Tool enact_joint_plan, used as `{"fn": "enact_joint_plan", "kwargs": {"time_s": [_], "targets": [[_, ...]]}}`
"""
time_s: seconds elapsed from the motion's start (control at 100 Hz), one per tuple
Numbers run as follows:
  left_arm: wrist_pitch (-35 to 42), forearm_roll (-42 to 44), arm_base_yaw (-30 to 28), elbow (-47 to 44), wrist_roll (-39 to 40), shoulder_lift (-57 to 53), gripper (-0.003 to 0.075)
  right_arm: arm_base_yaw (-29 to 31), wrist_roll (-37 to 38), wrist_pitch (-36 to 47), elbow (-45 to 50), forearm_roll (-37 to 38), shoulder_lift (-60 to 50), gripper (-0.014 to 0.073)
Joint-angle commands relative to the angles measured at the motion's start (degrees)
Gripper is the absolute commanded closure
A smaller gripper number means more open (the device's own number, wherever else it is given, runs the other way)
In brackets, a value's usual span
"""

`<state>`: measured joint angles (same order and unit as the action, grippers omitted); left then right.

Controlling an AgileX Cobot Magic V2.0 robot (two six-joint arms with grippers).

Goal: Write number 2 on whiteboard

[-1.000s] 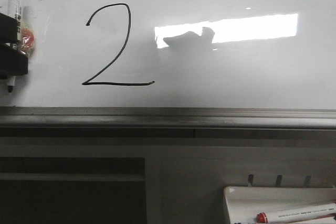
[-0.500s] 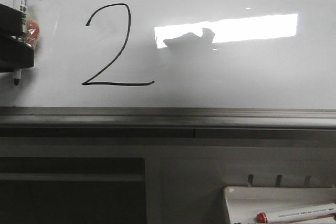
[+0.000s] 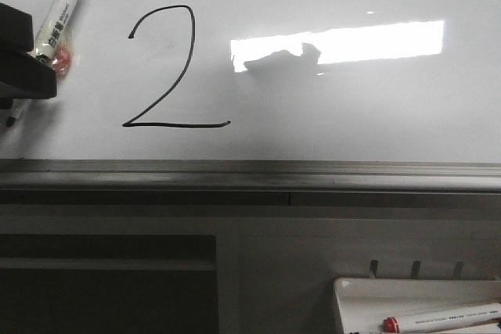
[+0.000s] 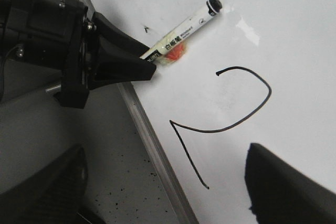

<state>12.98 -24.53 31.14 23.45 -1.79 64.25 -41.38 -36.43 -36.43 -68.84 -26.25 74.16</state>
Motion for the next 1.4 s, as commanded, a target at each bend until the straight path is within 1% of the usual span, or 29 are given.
{"fn": "enact_joint_plan", "kwargs": {"time_s": [0.0, 0.12, 0.21, 0.26, 0.28, 0.31, 0.33, 0.34, 0.37, 0.38, 0.4, 0.41, 0.43, 0.45, 0.49, 0.5, 0.54, 0.55, 0.56, 0.59, 0.71, 0.9, 0.98, 1.05, 1.1, 1.16, 1.28, 1.39], "targets": [[4.36, 0.11, 0.32, 1.82, 0.59, -1.02, 0.0453, 0.49, -0.48, 2.63, -1.84, -0.79, -1.93, 0.0049], [3.95, 2.12, 0.32, 1.82, 0.59, -3.7, 0.0453, 0.73, -0.48, 2.13, -1.84, -0.79, -2.48, 0.0062], [3.58, 4.29, 0.32, 1.82, 0.59, -7.11, 0.0453, 1.38, -0.48, 1.76, -1.84, -0.79, -3.58, 0.0143], [2.72, 4.28, 0.32, 1.82, 0.59, -9.16, 0.0454, 1.82, -0.48, 1.52, -1.62, -0.79, -4.57, 0.0227], [2.21, 4.28, 0.32, 1.82, 0.59, -10.08, 0.0455, 2.18, -0.48, 1.41, -1.46, -0.79, -4.88, 0.0274], [1.24, 4.28, 0.32, 1.82, 0.59, -11.35, 0.0461, 2.51, -0.48, 1.31, -1.14, -0.79, -5.68, 0.0364], [0.36, 4.28, 0.32, 1.82, 0.59, -12.31, 0.0463, 2.81, -0.48, 1.31, -0.85, -0.79, -6.31, 0.0403], [-0.18, 4.44, 0.32, 1.82, 0.59, -12.62, 0.0465, 2.94, -0.48, 1.31, -0.73, -0.79, -6.51, 0.0444], [-1.2, 4.61, 0.32, 1.82, 0.59, -14.34, 0.0475, 3.22, -0.48, 1.31, 0.07, -0.79, -7.37, 0.0524], [-1.41, 4.72, 0.32, 1.82, 0.59, -14.7, 0.0484, 3.2, -0.48, 1.31, 0.25, -0.79, -7.85, 0.0564], [-2.04, 4.86, 0.32, 1.82, 0.59, -15.77, 0.0493, 3.33, -0.48, 1.42, 0.85, -0.79, -8.62, 0.0601], [-2.4, 5.17, 0.32, 1.82, 0.59, -16.15, 0.0505, 3.33, -0.48, 1.56, 1.07, -0.79, -8.88, 0.0638], [-2.69, 5.54, 0.32, 1.82, 0.59, -17.28, 0.0526, 3.33, -0.48, 1.88, 1.79, -0.79, -9.71, 0.0671], [-3.18, 5.79, 0.32, 1.82, 0.59, -18.42, 0.0543, 3.33, -0.48, 2.27, 2.59, -0.79, -10.61, 0.0666], [-3.77, 6.57, 0.32, 1.82, 0.59, -20.9, 0.0612, 3.33, -0.48, 3.11, 4.46, -0.79, -12.32, 0.0662], [-3.94, 6.89, 0.32, 1.82, 0.59, -21.32, 0.0612, 3.33, -0.48, 3.54, 4.81, -0.79, -13.01, 0.0662], [-4.05, 7.86, 0.32, 1.82, 0.59, -23.86, 0.0687, 3.33, -0.48, 4.92, 7.12, -0.79, -15.35, 0.0662], [-4.05, 8.2, 0.32, 1.71, 0.59, -24.3, 0.0687, 3.33, -0.48, 5.54, 7.53, -0.79, -15.78, 0.0662], [-4.05, 8.41, 0.32, 1.7, 0.59, -25.19, 0.0718, 3.33, -0.48, 5.86, 8.39, -0.79, -16.22, 0.0662], [-4.05, 9.25, 0.32, 1.7, 0.47, -27.03, 0.074, 3.33, -0.48, 7.3, 10.23, -0.79, -18.47, 0.0662], [-5.7, 14.91, 0.32, 1.49, 0.47, -34.64, 0.0741, 3.33, -0.48, 14.67, 19.01, -0.79, -26.83, 0.0662], [-15.32, 20.5, 0.32, 1.49, 0.47, -44.26, 0.0741, 3.33, -0.48, 23.86, 33.08, -0.79, -42.12, 0.0662], [-19.01, 24.53, 0.32, 1.46, 0.47, -47.38, 0.0741, 3.33, -0.48, 24.87, 38.51, -1.39, -48.04, 0.0662], [-19.9, 27.33, 0.32, 1.36, 0.47, -49.21, 0.0741, 3.33, -0.48, 25.17, 42.39, -2.96, -53.31, 0.0662], [-19.9, 27.77, 0.32, 1.36, 0.47, -50.17, 0.0741, 3.33, -0.48, 25.17, 44.56, -4.79, -55.77, 0.0662], [-19.99, 27.77, 0.32, 1.36, 0.47, -50.86, 0.0741, 3.33, -0.48, 25.27, 46.47, -4.97, -59.09, 0.0662], [-19.99, 27.77, 0.32, 1.25, 0.47, -50.84, 0.0741, 3.33, -0.48, 25.13, 49.71, -4.97, -62.46, 0.0664], [-20.12, 27.77, 0.32, 1.12, 0.47, -50.84, 0.0741, 3.33, -0.48, 25.13, 51.39, -4.97, -63.02, 0.0665]]}}
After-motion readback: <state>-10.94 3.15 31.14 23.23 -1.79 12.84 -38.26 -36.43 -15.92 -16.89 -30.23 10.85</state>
